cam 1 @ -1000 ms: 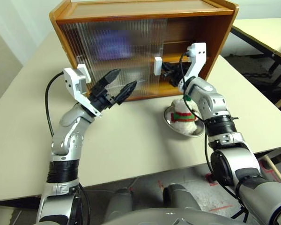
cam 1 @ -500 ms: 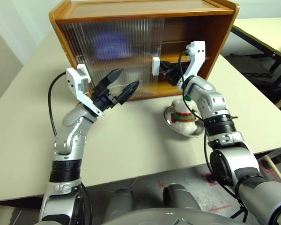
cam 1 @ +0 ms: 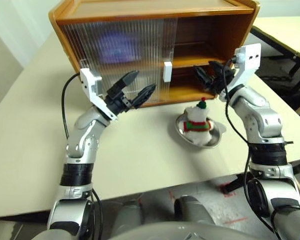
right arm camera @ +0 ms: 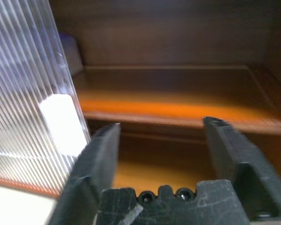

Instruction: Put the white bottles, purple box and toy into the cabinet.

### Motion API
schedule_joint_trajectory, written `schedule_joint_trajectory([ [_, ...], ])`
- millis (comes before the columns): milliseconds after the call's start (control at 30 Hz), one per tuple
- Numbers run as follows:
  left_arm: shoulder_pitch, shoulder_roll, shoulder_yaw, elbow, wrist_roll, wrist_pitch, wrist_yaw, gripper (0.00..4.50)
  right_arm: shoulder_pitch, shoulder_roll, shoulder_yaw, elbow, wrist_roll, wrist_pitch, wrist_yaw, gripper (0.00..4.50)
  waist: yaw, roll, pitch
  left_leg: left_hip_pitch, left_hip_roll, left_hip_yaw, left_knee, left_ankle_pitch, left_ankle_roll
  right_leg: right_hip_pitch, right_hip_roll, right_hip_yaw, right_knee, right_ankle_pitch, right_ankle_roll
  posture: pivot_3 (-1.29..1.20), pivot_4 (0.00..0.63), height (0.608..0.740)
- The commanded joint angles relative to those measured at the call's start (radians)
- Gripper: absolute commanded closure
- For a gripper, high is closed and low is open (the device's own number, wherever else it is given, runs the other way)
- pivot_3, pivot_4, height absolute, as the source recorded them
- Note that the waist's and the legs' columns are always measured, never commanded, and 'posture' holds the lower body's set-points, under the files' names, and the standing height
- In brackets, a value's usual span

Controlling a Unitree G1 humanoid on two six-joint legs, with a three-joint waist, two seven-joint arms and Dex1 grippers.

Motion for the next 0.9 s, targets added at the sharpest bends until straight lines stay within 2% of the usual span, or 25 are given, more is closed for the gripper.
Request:
schedule_joint_trajectory([
  [33, -0.013, 0.003, -0.008, 0.029, 0.007, -0.011, -0.023, 0.0, 0.042, -0.041, -0.033, -0.166, 0.015, 0.279, -0.083, 0.05, 0.0, 0.0, 0.0, -0.001, 0.0, 0.0, 0.0, 0.0, 0.0, -0.001, 0.0, 0.0, 0.0, 0.0, 0.0, -0.02, 0.0, 0.74],
  [133, -0.02, 0.003, -0.008, 0.045, 0.009, -0.016, -0.035, 0.0, 0.066, -0.066, -0.071, -0.265, 0.084, 0.456, -0.074, 0.05, -0.001, 0.0, 0.0, -0.001, 0.0, 0.001, 0.0, 0.0, 0.0, -0.001, -0.001, 0.0, -0.001, 0.0, 0.0, -0.04, 0.0, 0.74],
  [367, -0.029, 0.003, -0.011, 0.064, 0.01, -0.019, -0.057, 0.0, 0.122, -0.071, -0.105, -0.436, 0.116, 0.663, -0.117, 0.05, -0.009, 0.0, 0.0, -0.001, 0.0, 0.001, 0.0, 0.0, 0.001, -0.001, 0.001, 0.0, -0.001, -0.002, 0.003, -0.06, 0.0, 0.74],
  [500, -0.03, 0.004, -0.009, 0.066, 0.011, -0.019, -0.061, 0.0, 0.143, -0.065, -0.134, -0.501, 0.16, 0.773, -0.096, 0.05, -0.022, 0.0, 0.0, -0.001, 0.0, 0.001, 0.001, 0.0, 0.001, -0.001, 0.001, 0.0, -0.001, -0.002, 0.003, -0.06, 0.0, 0.74],
  [900, -0.016, 0.003, -0.016, 0.051, 0.009, -0.012, -0.053, 0.0, 0.206, -0.004, -0.17, -0.565, 0.229, 0.874, -0.059, 0.05, -0.029, -0.001, -0.001, 0.0, 0.0, 0.001, 0.001, 0.0, 0.001, -0.001, 0.002, 0.001, -0.001, -0.003, 0.003, -0.06, 0.0, 0.74],
])
